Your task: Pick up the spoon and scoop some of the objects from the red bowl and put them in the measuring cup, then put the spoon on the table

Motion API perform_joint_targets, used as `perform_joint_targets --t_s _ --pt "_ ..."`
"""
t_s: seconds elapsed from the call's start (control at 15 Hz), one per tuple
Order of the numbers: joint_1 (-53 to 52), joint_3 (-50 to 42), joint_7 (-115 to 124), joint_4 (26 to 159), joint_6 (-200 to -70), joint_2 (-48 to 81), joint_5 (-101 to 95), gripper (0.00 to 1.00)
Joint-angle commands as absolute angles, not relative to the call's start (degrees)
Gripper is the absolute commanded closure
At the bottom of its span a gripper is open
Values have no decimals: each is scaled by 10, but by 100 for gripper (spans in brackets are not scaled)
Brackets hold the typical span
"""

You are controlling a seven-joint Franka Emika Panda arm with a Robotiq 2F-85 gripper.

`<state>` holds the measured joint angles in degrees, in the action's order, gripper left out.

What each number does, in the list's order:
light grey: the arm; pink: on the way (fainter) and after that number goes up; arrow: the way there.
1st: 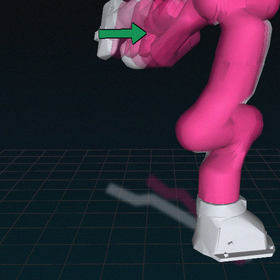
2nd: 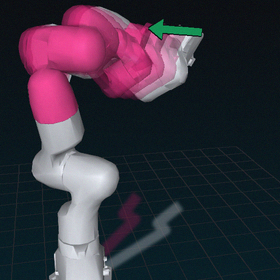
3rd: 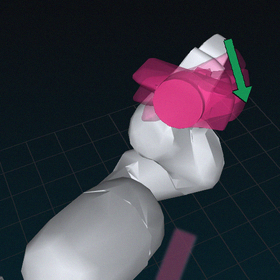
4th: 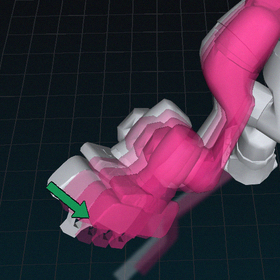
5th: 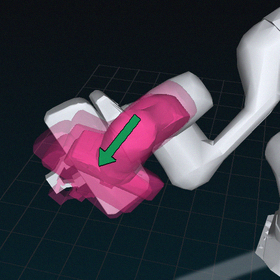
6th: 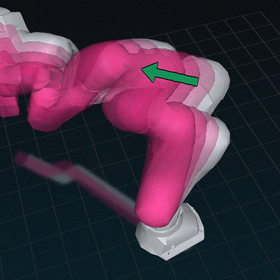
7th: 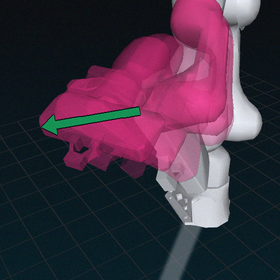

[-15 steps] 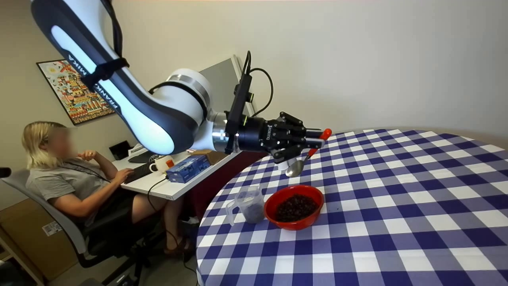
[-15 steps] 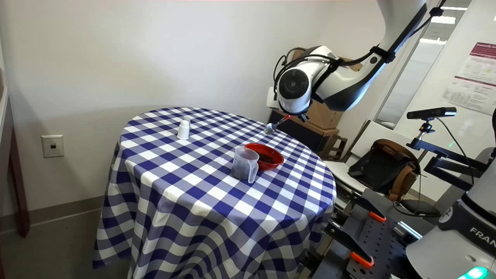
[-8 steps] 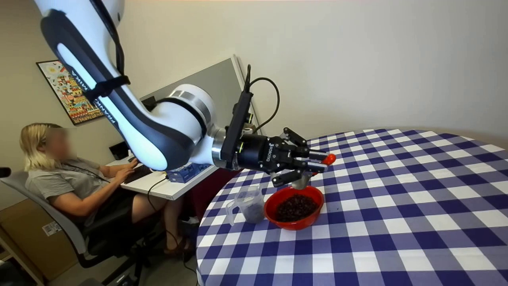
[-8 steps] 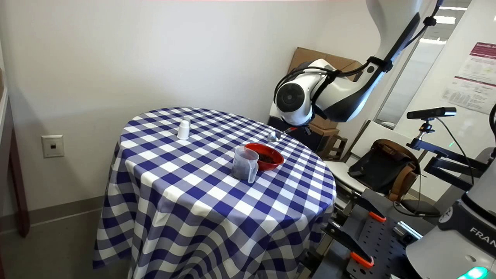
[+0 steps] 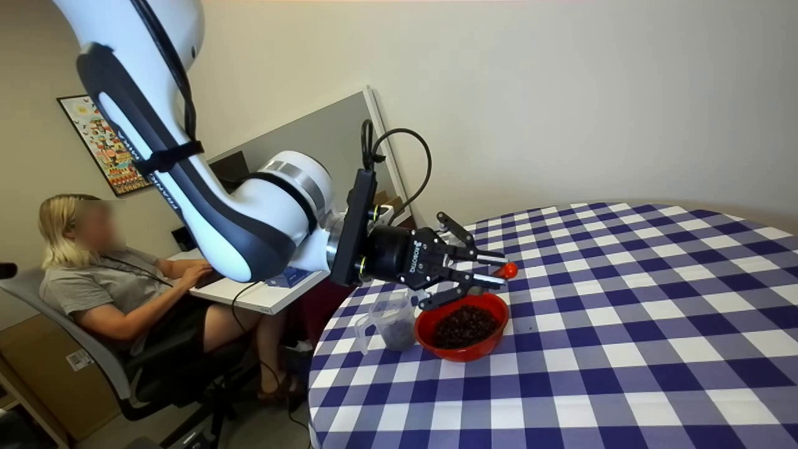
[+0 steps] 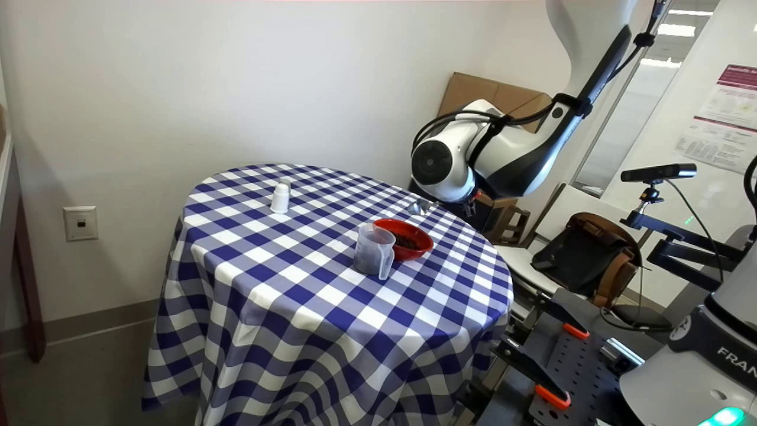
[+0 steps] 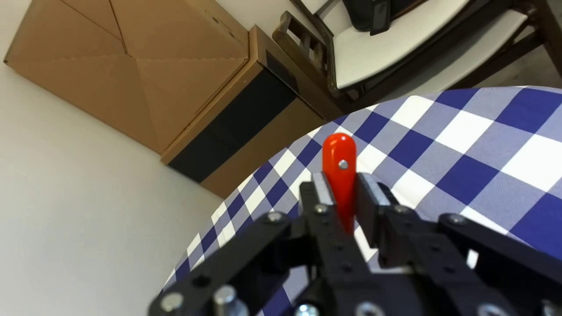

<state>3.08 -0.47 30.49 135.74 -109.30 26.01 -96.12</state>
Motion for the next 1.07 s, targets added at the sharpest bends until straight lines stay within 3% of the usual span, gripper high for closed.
perform_joint_targets --t_s 0.0,1.0 --pt "23 5 336 1357 -1047 275 -952 90" --pt "38 13 212 1255 -1108 310 -580 90"
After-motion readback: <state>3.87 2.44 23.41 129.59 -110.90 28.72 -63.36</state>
